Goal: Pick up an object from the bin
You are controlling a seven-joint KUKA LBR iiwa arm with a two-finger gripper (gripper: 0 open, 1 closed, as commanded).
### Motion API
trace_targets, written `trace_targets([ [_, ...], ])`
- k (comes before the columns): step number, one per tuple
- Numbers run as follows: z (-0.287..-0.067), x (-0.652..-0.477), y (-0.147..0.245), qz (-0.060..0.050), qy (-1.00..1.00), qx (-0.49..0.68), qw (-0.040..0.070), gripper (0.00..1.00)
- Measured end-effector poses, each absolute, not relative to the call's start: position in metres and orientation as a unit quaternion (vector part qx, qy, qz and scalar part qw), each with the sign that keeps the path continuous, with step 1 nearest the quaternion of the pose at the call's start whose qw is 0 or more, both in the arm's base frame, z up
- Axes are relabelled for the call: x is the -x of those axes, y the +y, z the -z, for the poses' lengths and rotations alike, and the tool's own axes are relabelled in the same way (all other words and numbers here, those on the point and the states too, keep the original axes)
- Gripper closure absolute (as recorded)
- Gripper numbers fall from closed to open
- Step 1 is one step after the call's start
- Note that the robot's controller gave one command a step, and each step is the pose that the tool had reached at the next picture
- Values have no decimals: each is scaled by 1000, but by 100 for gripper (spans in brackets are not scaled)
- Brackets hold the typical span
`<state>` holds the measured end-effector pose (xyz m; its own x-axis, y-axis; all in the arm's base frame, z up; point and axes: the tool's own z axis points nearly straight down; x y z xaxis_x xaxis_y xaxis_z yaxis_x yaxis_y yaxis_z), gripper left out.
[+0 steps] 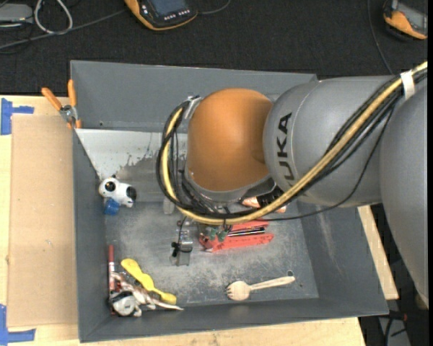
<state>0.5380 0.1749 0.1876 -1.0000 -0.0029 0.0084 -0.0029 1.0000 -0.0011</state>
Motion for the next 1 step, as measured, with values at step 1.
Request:
trace_targets([
  [1,-191,-540,174,0,-1000,1,1,0],
])
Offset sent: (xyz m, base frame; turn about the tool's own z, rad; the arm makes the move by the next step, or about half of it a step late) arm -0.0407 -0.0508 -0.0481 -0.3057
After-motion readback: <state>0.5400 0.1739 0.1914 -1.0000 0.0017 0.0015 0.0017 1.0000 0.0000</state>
